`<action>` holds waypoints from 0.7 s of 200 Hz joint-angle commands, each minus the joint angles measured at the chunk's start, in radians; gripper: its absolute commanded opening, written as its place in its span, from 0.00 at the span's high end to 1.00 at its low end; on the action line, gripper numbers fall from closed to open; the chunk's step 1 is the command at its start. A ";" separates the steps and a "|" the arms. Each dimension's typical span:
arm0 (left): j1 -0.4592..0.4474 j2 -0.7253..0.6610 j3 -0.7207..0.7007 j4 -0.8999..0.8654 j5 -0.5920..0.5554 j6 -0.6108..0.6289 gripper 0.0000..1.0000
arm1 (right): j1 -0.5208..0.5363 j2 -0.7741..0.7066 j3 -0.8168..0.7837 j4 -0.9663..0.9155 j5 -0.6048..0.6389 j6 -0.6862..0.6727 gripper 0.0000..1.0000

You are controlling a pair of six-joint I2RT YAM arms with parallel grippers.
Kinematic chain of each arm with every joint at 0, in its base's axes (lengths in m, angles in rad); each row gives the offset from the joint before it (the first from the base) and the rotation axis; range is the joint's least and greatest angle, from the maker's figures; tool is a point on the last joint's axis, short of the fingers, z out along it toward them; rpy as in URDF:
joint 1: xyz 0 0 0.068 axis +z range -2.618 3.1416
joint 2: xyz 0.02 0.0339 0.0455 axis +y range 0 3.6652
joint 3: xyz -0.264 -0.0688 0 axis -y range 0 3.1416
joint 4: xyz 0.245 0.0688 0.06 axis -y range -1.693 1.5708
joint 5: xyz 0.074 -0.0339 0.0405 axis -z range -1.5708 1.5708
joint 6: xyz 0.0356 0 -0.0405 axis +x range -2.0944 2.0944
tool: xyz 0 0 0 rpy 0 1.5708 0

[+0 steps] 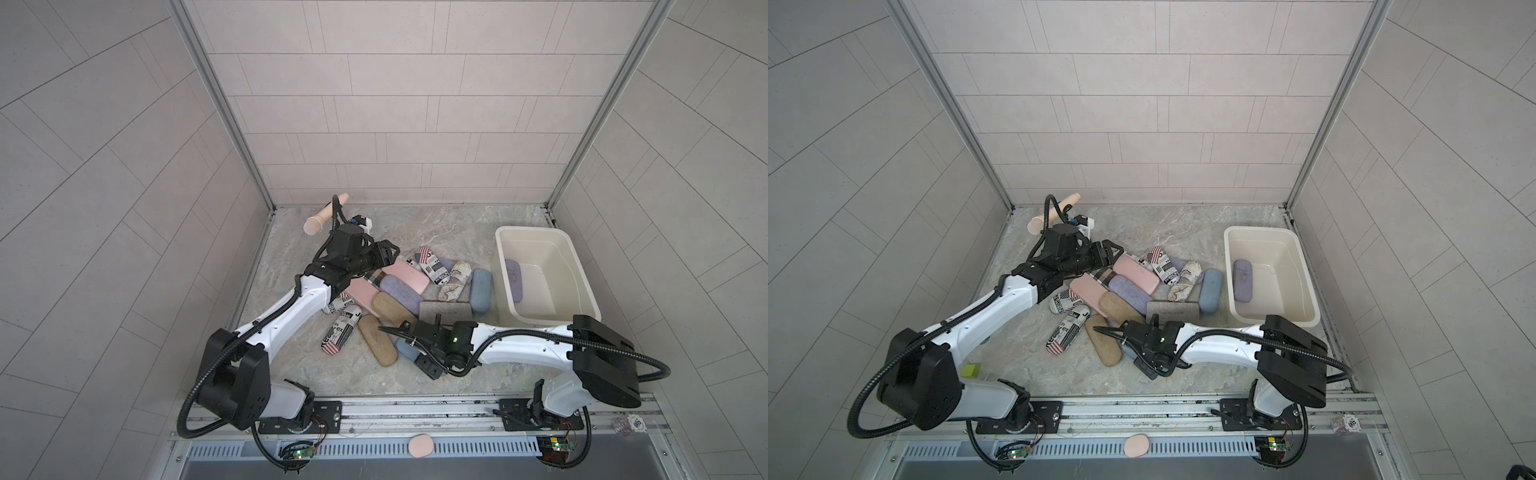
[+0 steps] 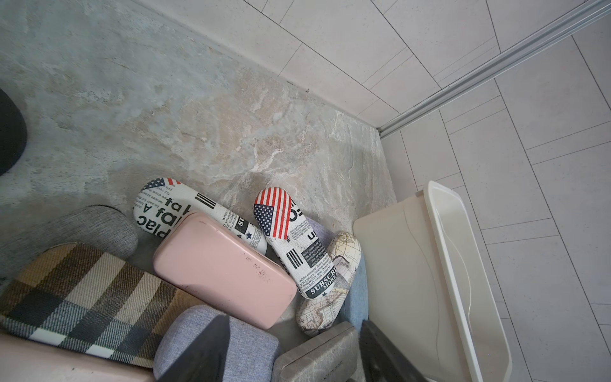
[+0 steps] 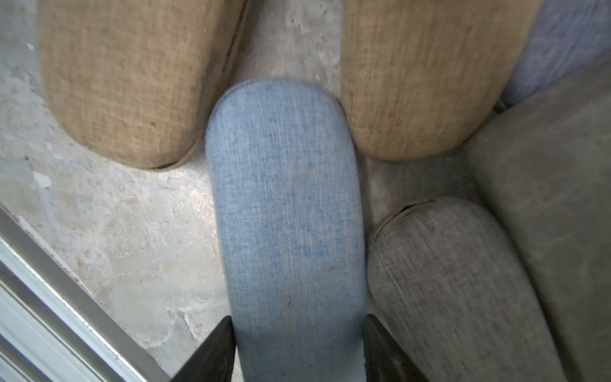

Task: Put the glasses cases into the storage boxes
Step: Pick up the glasses case at the center of the board.

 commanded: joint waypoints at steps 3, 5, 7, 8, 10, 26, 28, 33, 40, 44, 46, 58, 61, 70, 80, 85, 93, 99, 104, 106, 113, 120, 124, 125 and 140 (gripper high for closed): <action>0.002 -0.026 0.027 0.011 0.005 0.007 0.31 | 0.004 0.037 -0.019 0.038 -0.025 0.018 0.36; 0.003 -0.026 0.028 0.011 0.005 0.008 0.31 | 0.004 0.040 -0.019 0.040 -0.026 0.018 0.36; 0.003 -0.025 0.028 0.011 0.007 0.008 0.31 | 0.004 0.042 -0.020 0.042 -0.026 0.017 0.36; 0.003 -0.024 0.028 0.011 0.007 0.009 0.31 | 0.004 0.043 -0.021 0.043 -0.025 0.017 0.36; 0.003 -0.026 0.028 0.010 0.008 0.008 0.31 | 0.004 0.046 -0.023 0.046 -0.025 0.018 0.35; 0.003 -0.028 0.031 0.011 0.015 0.004 0.31 | 0.004 0.065 -0.028 0.071 -0.023 0.028 0.34; 0.004 -0.027 0.032 0.012 0.018 0.002 0.31 | 0.006 0.069 -0.025 0.072 -0.025 0.029 0.34; 0.002 -0.029 0.030 0.017 0.023 -0.002 0.31 | 0.006 0.076 -0.023 0.072 -0.028 0.030 0.34; 0.002 -0.030 0.029 0.024 0.032 -0.009 0.31 | 0.010 0.080 -0.019 0.071 -0.022 0.030 0.34; 0.003 -0.032 0.028 0.026 0.036 -0.012 0.31 | 0.013 0.082 -0.020 0.074 -0.019 0.029 0.34; 0.002 -0.032 0.028 0.027 0.038 -0.014 0.31 | 0.014 0.081 -0.020 0.076 -0.018 0.028 0.34; 0.002 -0.038 0.028 0.036 0.045 -0.015 0.31 | 0.015 0.084 -0.017 0.075 -0.016 0.028 0.33; 0.002 -0.039 0.026 0.037 0.043 -0.012 0.31 | 0.015 0.085 -0.014 0.073 -0.016 0.027 0.32; 0.003 -0.044 0.021 0.039 0.033 -0.010 0.31 | 0.015 0.087 -0.006 0.069 -0.018 0.027 0.32; 0.003 -0.046 0.020 0.039 0.032 -0.011 0.31 | 0.018 0.090 -0.001 0.070 -0.023 0.025 0.30; 0.002 -0.046 0.021 0.040 0.036 -0.013 0.31 | 0.019 0.093 0.003 0.067 -0.021 0.025 0.29; 0.002 -0.045 0.022 0.044 0.045 -0.019 0.31 | 0.021 0.097 0.010 0.047 -0.012 0.022 0.29; 0.002 -0.045 0.022 0.047 0.051 -0.023 0.31 | 0.022 0.094 0.010 0.039 -0.004 0.019 0.28; 0.003 -0.046 0.021 0.050 0.054 -0.024 0.31 | 0.022 0.090 0.006 0.036 0.001 0.018 0.28; 0.003 -0.047 0.020 0.050 0.054 -0.025 0.31 | 0.022 0.088 0.003 0.037 0.002 0.017 0.27; 0.001 -0.050 0.019 0.052 0.052 -0.024 0.31 | 0.022 0.082 -0.008 0.052 0.000 0.017 0.26; 0.001 -0.052 0.017 0.051 0.048 -0.023 0.31 | 0.022 0.079 -0.018 0.069 -0.013 0.017 0.25; 0.001 -0.054 0.017 0.051 0.047 -0.022 0.31 | 0.022 0.080 -0.019 0.077 -0.022 0.017 0.25; 0.001 -0.054 0.018 0.051 0.046 -0.022 0.31 | 0.022 0.081 -0.020 0.078 -0.024 0.017 0.25; 0.001 -0.055 0.017 0.052 0.042 -0.019 0.31 | 0.022 0.101 -0.013 0.082 -0.034 0.016 0.26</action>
